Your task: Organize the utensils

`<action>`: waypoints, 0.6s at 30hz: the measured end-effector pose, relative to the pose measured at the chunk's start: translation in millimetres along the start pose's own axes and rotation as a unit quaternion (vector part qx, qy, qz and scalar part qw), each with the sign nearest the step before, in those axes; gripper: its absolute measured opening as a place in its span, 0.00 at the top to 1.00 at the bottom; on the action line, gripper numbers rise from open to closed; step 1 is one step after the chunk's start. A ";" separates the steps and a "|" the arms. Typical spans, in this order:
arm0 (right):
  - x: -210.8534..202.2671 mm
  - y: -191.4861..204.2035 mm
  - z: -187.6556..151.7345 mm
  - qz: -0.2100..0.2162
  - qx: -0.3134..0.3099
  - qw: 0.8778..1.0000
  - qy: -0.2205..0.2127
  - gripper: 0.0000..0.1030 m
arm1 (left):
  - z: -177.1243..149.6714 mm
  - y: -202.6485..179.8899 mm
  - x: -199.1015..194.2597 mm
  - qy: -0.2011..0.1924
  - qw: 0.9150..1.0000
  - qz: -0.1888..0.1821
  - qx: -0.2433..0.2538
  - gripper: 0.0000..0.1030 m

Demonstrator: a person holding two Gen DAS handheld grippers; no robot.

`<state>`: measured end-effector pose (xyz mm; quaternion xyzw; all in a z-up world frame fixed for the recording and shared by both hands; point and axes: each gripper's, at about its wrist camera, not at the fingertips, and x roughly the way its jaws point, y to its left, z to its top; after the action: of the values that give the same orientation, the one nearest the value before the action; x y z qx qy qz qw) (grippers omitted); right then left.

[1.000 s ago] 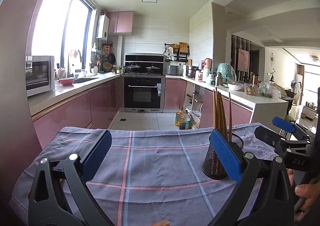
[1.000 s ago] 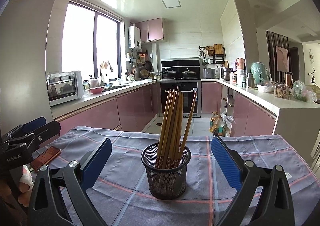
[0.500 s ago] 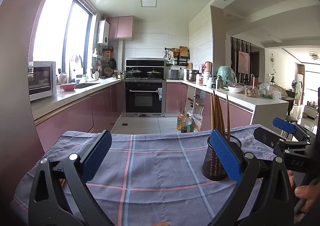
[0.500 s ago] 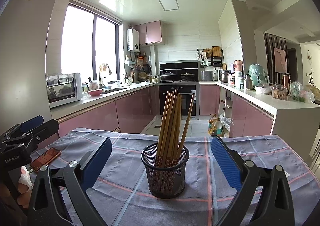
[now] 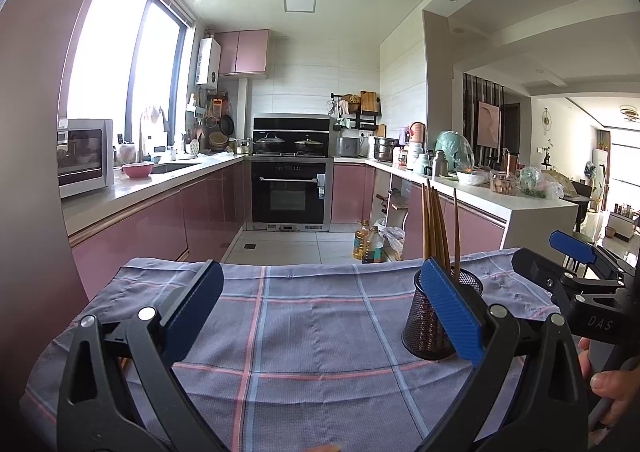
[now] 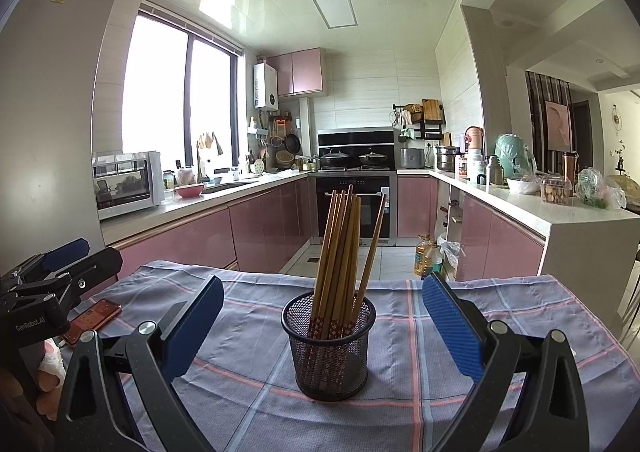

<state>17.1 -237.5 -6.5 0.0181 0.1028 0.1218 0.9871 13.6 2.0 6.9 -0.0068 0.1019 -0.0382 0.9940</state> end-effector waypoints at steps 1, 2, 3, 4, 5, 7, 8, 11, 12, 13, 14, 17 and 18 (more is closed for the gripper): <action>0.0 0.3 0.2 0.000 -0.001 1.000 0.000 0.07 | 0.1 0.0 0.3 0.000 1.000 0.000 0.000 0.05; -0.4 0.2 0.3 0.000 -0.001 1.000 -0.001 0.07 | 0.2 -0.4 0.0 0.000 1.000 0.000 0.000 0.05; -0.4 0.2 0.3 0.000 -0.001 1.000 -0.001 0.07 | 0.4 -0.5 -0.2 0.001 1.000 0.000 -0.001 0.05; -0.5 0.3 0.1 -0.001 0.000 1.000 -0.002 0.07 | 0.4 -0.4 -0.2 0.001 1.000 0.000 -0.001 0.05; -1.1 0.3 0.3 -0.001 0.000 1.000 -0.003 0.07 | 0.4 -0.5 -0.3 0.000 1.000 0.000 -0.001 0.05; -1.8 -0.1 0.8 -0.001 0.000 1.000 -0.005 0.07 | 0.6 -0.2 -0.2 0.000 1.000 0.000 -0.001 0.05; -0.7 0.5 0.8 -0.002 0.000 1.000 -0.005 0.07 | 0.5 -0.2 -0.2 0.000 1.000 0.000 -0.001 0.05; -0.8 0.7 1.0 -0.002 0.000 1.000 -0.006 0.07 | 0.1 -1.5 1.3 0.001 1.000 0.001 -0.002 0.05; -1.1 0.8 1.0 -0.002 0.000 1.000 -0.007 0.07 | 0.0 -1.8 1.5 0.001 1.000 0.002 -0.002 0.05; -0.5 0.7 1.5 -0.002 -0.001 1.000 -0.007 0.07 | 0.0 -1.7 0.9 0.001 1.000 0.002 -0.002 0.05; -0.7 0.8 1.3 -0.003 -0.001 1.000 -0.007 0.07 | -0.4 -2.1 1.0 0.001 1.000 0.003 -0.002 0.05; -1.0 0.6 2.2 -0.004 0.000 1.000 -0.009 0.07 | -1.1 -2.0 0.3 0.001 1.000 0.003 -0.003 0.05; -0.3 1.2 2.5 -0.004 0.000 1.000 -0.010 0.07 | -1.4 -2.5 0.5 0.001 1.000 0.003 -0.003 0.05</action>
<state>17.1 -236.4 -3.9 0.0185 0.0932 0.1173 0.9885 13.6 -0.5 5.5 -0.0090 0.1030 -0.0348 0.9940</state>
